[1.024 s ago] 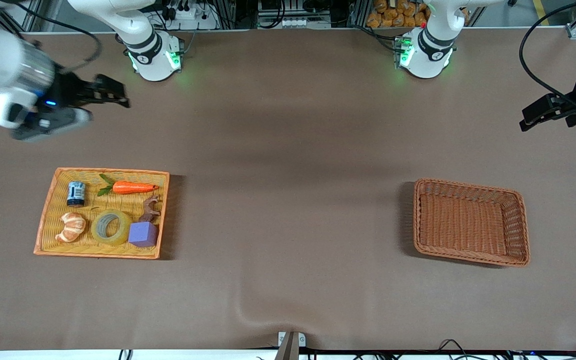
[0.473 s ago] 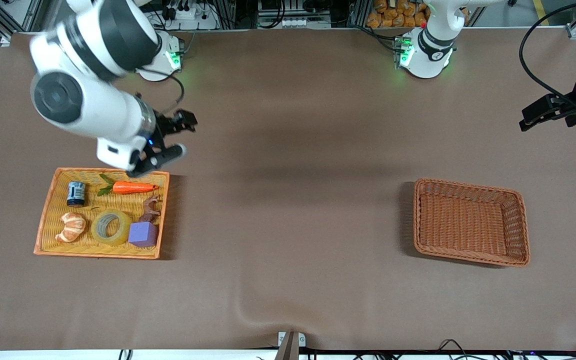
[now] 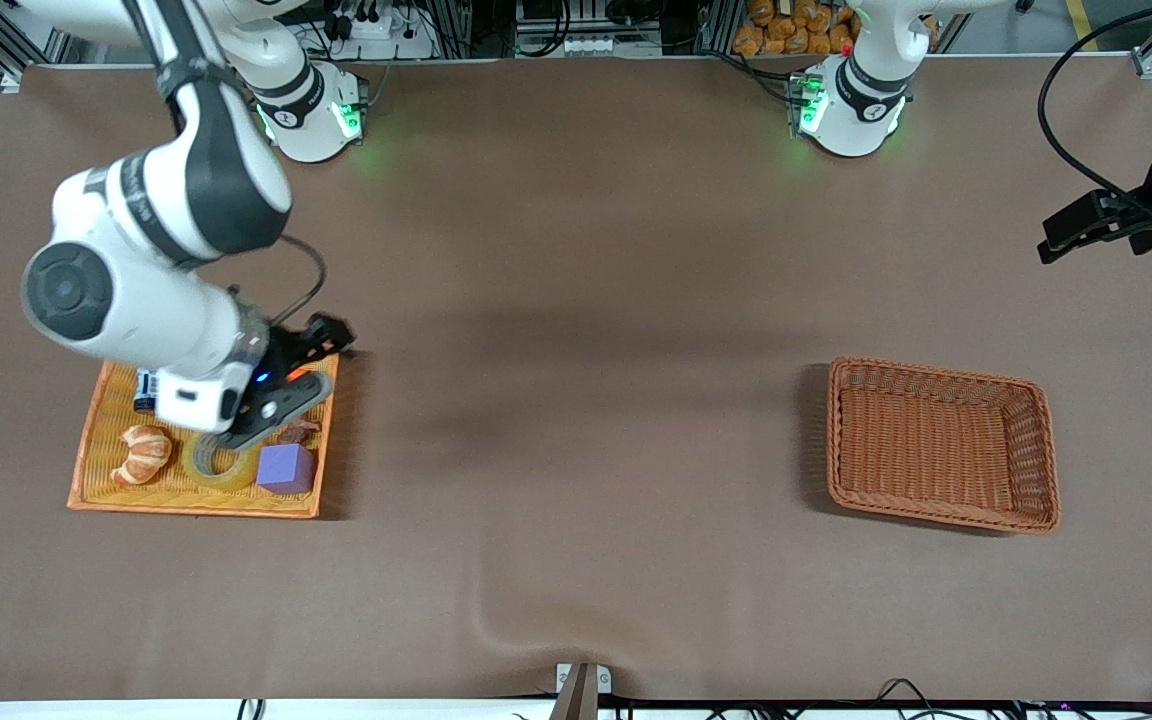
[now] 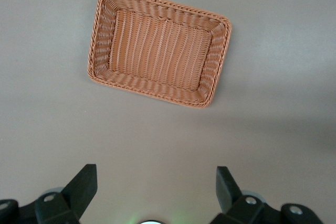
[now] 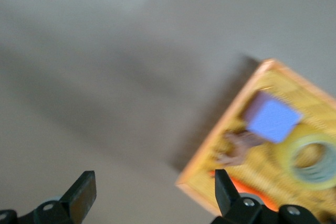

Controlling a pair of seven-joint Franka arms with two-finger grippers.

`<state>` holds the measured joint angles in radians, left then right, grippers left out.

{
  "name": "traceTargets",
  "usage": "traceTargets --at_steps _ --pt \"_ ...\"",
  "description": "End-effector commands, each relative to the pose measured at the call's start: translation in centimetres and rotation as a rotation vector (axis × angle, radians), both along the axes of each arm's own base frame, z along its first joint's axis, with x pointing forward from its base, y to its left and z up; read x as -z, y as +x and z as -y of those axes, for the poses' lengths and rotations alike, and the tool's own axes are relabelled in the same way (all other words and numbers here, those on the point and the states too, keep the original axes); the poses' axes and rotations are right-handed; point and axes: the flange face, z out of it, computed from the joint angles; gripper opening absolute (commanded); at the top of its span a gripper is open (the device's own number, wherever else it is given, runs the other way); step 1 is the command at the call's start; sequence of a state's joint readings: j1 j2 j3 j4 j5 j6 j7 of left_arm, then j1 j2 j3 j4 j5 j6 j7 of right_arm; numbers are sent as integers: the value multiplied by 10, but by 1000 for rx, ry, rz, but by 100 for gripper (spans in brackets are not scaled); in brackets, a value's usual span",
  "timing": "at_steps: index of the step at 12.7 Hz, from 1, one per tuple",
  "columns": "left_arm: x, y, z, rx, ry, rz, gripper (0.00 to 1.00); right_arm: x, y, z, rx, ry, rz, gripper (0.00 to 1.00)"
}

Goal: Transfer tape with both arms
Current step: 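Lower the right gripper onto the yellow tape roll and close it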

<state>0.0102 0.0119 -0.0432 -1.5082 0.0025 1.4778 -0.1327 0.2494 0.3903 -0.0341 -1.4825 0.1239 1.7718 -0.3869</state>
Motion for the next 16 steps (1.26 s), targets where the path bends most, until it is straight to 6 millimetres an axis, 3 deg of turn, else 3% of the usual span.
traceTargets --at_steps 1,3,5,6,8,13,16 --pt "-2 0 -3 4 14 -5 100 43 42 91 -77 -6 2 100" --pt "-1 0 -1 4 13 -8 100 76 60 146 -120 0 52 100" --pt "-1 0 0 4 13 -8 100 105 71 180 -197 1 103 100" --pt "-1 0 -3 -1 13 -8 100 120 71 187 -201 -4 86 100" --pt "-2 0 -5 4 14 -5 100 188 71 193 -217 -16 32 100" --pt "11 7 -1 2 15 -26 100 202 63 250 -250 -1 35 100" --pt "12 6 2 4 14 -29 100 217 51 259 -230 13 -16 100"
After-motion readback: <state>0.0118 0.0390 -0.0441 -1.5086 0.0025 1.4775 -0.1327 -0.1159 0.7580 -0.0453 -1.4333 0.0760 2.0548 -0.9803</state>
